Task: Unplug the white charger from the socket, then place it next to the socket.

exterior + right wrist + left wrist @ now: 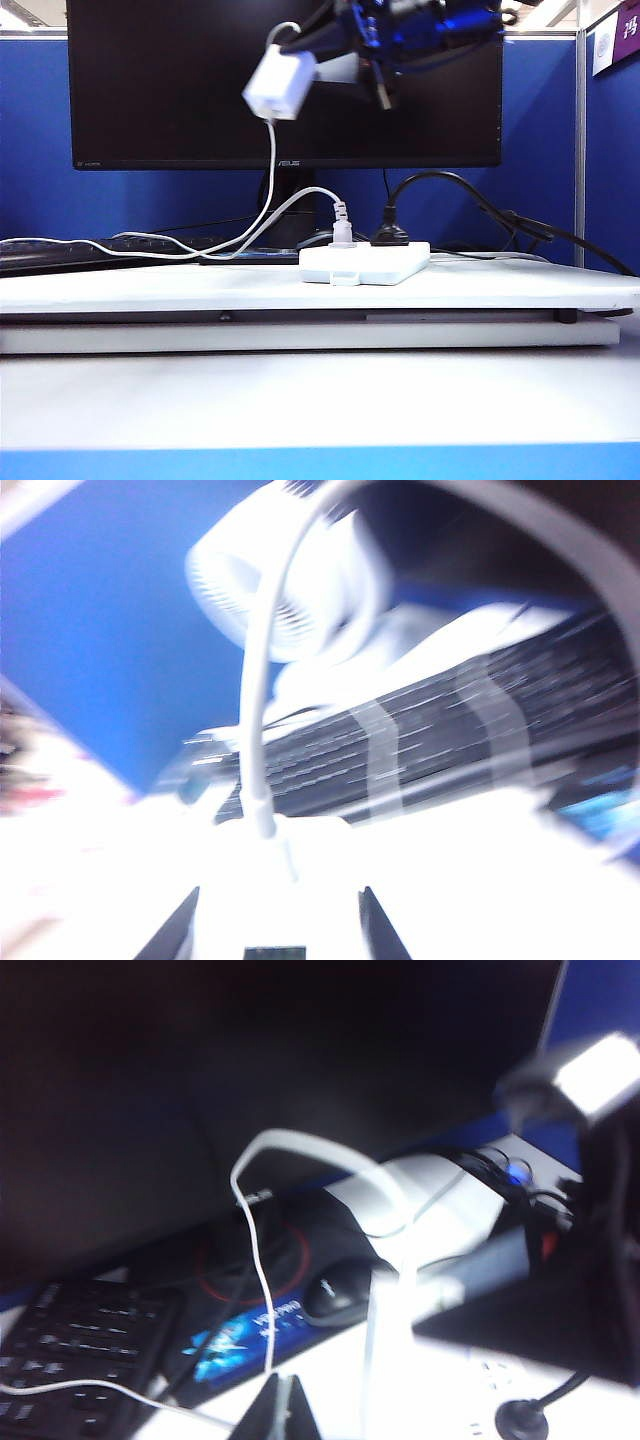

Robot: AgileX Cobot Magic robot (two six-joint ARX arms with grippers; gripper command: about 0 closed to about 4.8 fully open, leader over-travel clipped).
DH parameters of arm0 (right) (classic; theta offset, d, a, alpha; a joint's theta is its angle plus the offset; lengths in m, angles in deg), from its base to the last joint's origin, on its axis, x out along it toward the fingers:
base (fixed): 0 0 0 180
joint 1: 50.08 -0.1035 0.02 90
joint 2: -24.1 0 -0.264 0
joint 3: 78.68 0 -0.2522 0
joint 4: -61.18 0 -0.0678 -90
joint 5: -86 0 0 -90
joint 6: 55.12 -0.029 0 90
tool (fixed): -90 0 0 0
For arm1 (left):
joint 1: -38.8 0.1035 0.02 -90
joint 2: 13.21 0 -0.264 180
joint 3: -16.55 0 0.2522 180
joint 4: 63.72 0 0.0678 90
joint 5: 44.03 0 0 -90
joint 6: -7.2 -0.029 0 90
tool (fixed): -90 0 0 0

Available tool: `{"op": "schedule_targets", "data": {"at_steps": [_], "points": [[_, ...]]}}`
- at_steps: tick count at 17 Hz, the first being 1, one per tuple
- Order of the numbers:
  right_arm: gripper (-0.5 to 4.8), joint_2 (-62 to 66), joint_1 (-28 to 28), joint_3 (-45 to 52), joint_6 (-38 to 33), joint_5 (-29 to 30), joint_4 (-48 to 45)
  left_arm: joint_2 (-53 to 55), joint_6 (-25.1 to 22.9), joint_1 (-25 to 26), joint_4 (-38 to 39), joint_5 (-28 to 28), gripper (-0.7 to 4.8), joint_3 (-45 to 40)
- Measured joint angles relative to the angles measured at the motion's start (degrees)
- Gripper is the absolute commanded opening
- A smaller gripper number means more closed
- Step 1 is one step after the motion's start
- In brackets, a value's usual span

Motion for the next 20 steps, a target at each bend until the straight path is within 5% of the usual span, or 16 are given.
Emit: {"op": "schedule_targets", "data": {"at_steps": [9, 15, 20], "points": [[-0.01, 2.71, -5.95, 0.17, -7.17, -5.4, 16.04, -1.73, 0.0, 0.0, 0.52, 1.62, -0.05, 0.13], [-0.01, 8.44, -7.85, -0.24, -18.82, -10.56, 14.86, -2.36, 0.0, 0.0, 0.5, 1.64, -0.05, 1.57], [-0.01, 8.55, -9.38, -0.33, -18.4, -13.9, 14.91, -2.36, -0.02, 0.0, 0.59, 1.62, -0.05, 1.57]]}}
